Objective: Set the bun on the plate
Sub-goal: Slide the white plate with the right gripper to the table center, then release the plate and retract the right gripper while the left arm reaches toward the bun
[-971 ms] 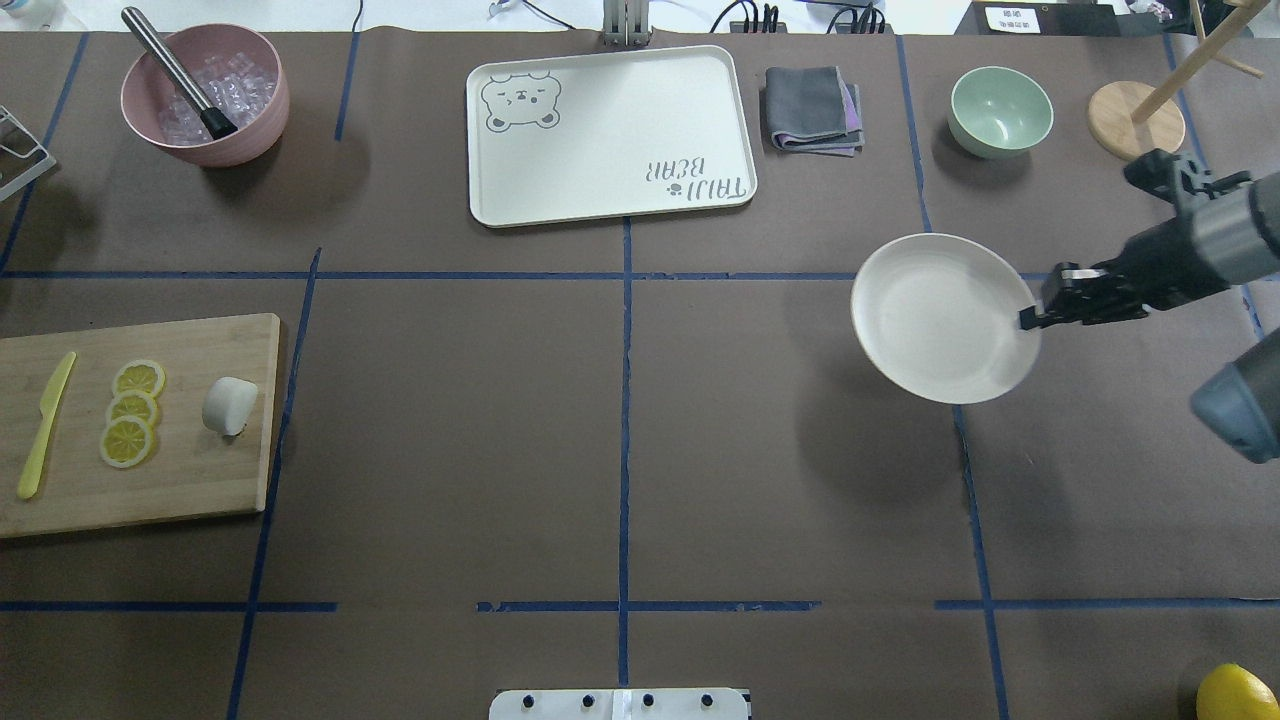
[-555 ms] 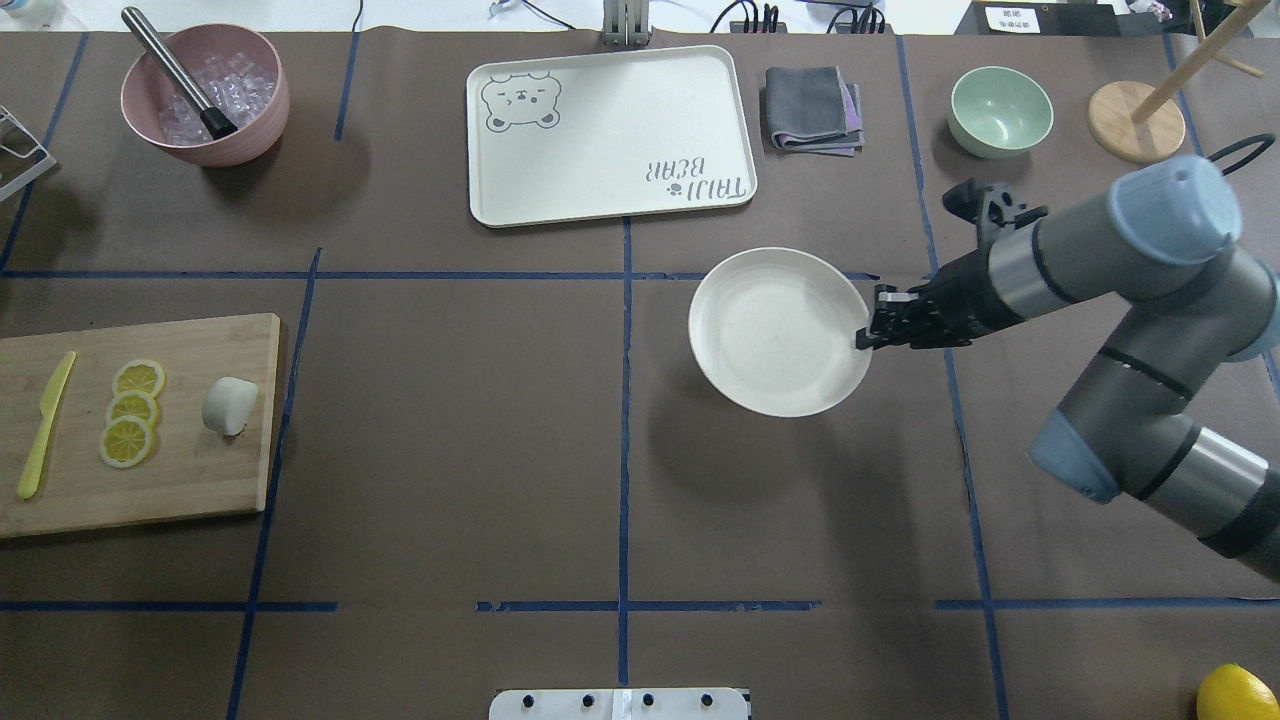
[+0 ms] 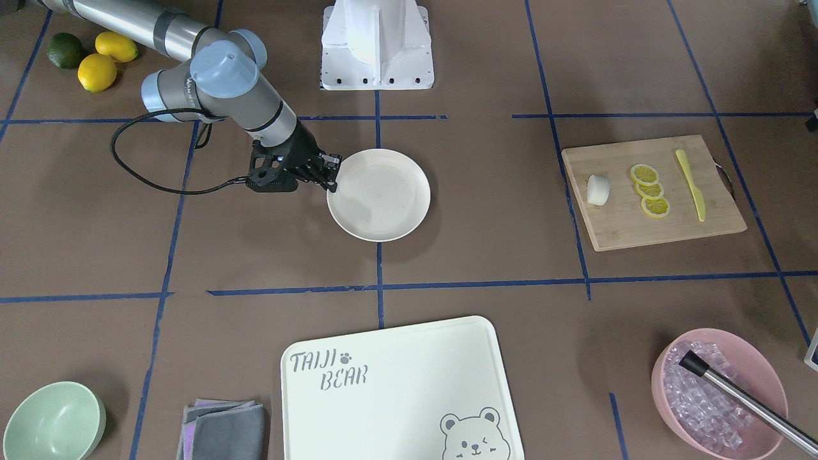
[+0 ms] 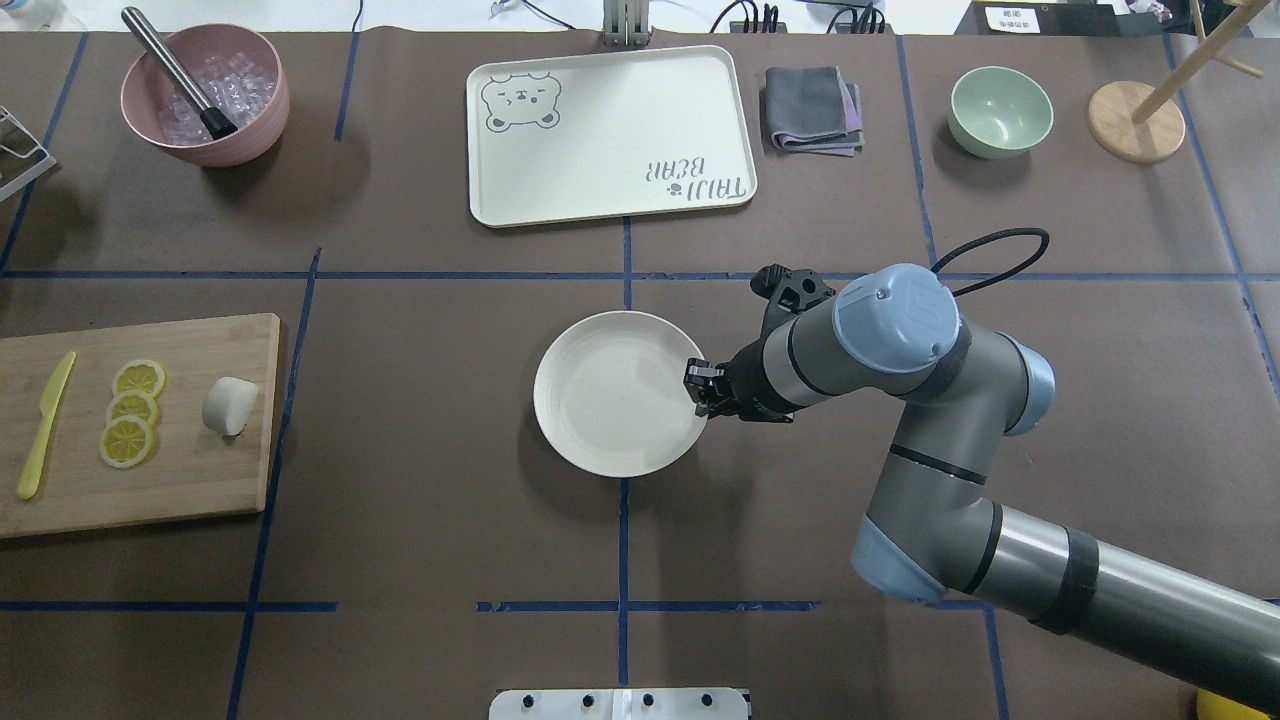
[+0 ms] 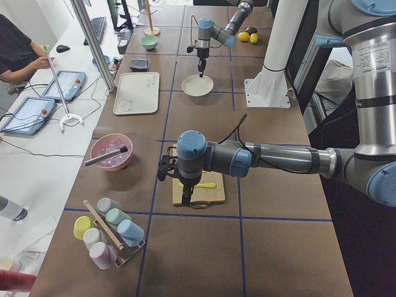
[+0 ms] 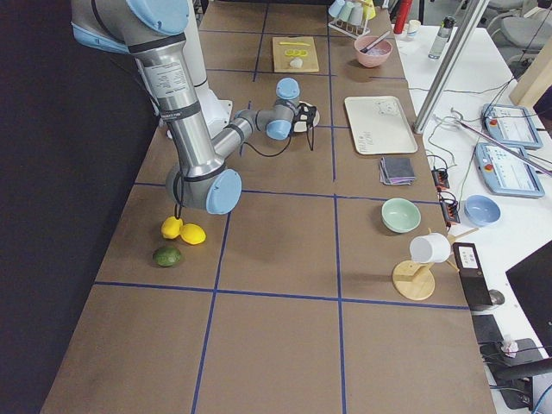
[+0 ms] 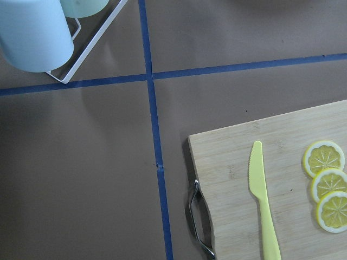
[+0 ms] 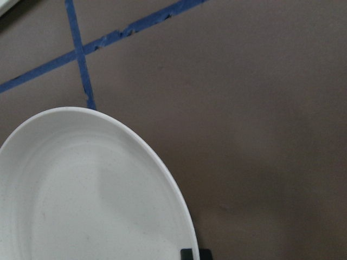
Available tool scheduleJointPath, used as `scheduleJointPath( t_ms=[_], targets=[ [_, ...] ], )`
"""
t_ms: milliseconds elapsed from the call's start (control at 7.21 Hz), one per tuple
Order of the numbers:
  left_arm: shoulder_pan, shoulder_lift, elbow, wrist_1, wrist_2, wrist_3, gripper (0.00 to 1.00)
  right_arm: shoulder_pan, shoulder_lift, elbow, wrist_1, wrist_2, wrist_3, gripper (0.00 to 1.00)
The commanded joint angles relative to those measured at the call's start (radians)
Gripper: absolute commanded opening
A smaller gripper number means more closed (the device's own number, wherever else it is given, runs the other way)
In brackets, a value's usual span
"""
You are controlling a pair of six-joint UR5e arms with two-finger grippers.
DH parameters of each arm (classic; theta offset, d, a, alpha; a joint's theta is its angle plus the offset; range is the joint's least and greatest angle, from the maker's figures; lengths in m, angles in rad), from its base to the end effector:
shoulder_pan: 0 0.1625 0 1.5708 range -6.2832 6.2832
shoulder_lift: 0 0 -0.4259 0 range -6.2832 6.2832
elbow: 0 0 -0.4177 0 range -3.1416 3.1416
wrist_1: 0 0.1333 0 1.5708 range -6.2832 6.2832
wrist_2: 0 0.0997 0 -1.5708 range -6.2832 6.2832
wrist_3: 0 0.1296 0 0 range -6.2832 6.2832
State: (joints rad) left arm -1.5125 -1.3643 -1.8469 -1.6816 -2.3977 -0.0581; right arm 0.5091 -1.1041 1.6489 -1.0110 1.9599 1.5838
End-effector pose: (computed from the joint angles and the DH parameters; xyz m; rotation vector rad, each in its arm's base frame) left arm -0.0121 -0.4447 0.6187 0.1217 0.8331 0.0748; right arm -0.5709 -0.4150 0.2912 -0.0703 -1.1431 0.2492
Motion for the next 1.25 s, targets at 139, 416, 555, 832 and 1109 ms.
scheduleJointPath(
  t_ms=[139, 416, 555, 832, 1109],
  targets=[
    [0.0, 0.001, 0.0, 0.0, -0.003, -0.003, 1.0, -0.017, 0.004, -0.004, -0.023, -0.03, 0.001, 0.28],
    [0.002, 0.001, 0.0, 0.0, -0.014, -0.005, 1.0, -0.014, 0.004, 0.009, -0.044, -0.032, 0.002, 0.99],
    [0.0, 0.001, 0.002, 0.002, -0.061, 0.0, 1.0, 0.002, -0.005, 0.037, -0.044, -0.021, 0.001, 1.0],
    [0.014, 0.001, -0.002, -0.091, -0.139, -0.011, 1.0, 0.124, -0.075, 0.147, -0.107, 0.119, -0.008, 1.0],
    [0.157, -0.044, -0.053, -0.105, -0.138, -0.18, 1.0, 0.231, -0.176, 0.173, -0.115, 0.181, -0.101, 1.0]
  ],
)
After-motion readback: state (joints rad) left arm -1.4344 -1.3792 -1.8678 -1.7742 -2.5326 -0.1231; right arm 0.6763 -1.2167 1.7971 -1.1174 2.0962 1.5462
